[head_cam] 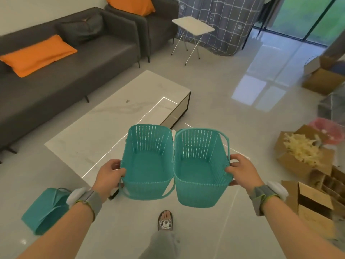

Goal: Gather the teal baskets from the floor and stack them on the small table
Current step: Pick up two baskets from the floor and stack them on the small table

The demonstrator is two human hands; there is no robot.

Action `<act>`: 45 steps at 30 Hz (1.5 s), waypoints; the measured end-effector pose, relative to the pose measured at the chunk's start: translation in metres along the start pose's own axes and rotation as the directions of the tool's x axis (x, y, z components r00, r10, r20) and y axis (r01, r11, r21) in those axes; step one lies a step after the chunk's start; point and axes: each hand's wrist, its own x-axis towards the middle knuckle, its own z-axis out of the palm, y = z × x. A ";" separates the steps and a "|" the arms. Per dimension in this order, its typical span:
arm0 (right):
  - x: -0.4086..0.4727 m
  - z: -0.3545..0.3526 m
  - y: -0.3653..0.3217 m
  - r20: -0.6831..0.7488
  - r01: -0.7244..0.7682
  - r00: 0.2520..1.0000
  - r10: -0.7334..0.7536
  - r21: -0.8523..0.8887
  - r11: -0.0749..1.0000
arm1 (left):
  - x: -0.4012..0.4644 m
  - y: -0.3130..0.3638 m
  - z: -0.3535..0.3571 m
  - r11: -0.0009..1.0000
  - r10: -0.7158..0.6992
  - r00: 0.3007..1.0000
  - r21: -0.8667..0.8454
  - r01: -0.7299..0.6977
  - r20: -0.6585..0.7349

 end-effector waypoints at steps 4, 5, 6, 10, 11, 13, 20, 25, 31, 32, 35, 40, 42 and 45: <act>0.061 -0.016 -0.039 0.005 -0.024 1.000 0.024 -0.058 0.998 | 0.051 0.040 0.031 1.000 -0.029 1.000 -0.001 0.029 0.009; 0.079 -0.021 -0.053 0.005 -0.016 1.000 0.016 -0.071 0.997 | 0.066 0.056 0.042 1.000 -0.028 0.999 -0.002 0.028 0.017; 0.095 -0.027 -0.061 0.005 -0.005 1.000 0.005 -0.073 0.997 | 0.078 0.067 0.050 0.999 -0.034 0.999 -0.020 0.035 0.014; 0.147 -0.052 -0.087 -0.005 0.026 1.000 -0.027 -0.074 0.997 | 0.111 0.114 0.086 0.997 -0.032 0.999 -0.066 0.032 0.001; 0.162 -0.063 -0.091 -0.014 0.028 0.999 -0.029 -0.057 0.998 | 0.121 0.127 0.098 0.997 -0.032 0.999 -0.071 0.033 0.005; 0.200 -0.089 -0.094 -0.026 0.016 1.000 -0.017 -0.019 1.000 | 0.146 0.153 0.134 0.998 -0.037 0.999 -0.059 0.037 -0.004; 0.325 -0.171 -0.100 -0.029 0.011 1.000 -0.010 0.028 1.000 | 0.195 0.225 0.251 0.999 -0.007 1.000 -0.034 0.006 -0.015; 0.426 -0.268 -0.132 0.023 0.038 0.999 -0.038 -0.028 0.999 | 0.227 0.307 0.349 0.999 -0.011 0.998 0.034 0.013 -0.059; 0.518 -0.356 -0.180 0.036 0.102 0.994 -0.102 -0.010 0.995 | 0.256 0.399 0.437 0.999 -0.017 0.997 -0.028 0.015 -0.074; 0.533 -0.366 -0.182 0.025 0.107 0.994 -0.108 0.026 0.994 | 0.269 0.410 0.451 0.999 -0.016 0.997 -0.034 0.014 -0.077; 0.567 -0.379 -0.181 -0.019 0.081 0.997 -0.080 0.119 0.990 | 0.292 0.436 0.484 0.999 -0.012 0.997 -0.048 0.008 -0.072; 0.659 -0.409 -0.196 -0.090 0.014 0.996 0.000 0.158 0.987 | 0.370 0.480 0.548 0.999 0.013 0.999 -0.049 -0.015 -0.044; 0.690 -0.423 -0.209 -0.103 0.005 0.995 0.010 0.141 0.990 | 0.395 0.496 0.571 0.998 0.021 1.000 -0.057 -0.022 -0.017; 0.757 -0.458 -0.248 -0.131 -0.004 0.991 0.016 0.092 0.996 | 0.454 0.541 0.614 0.997 -0.011 1.000 -0.075 0.011 0.002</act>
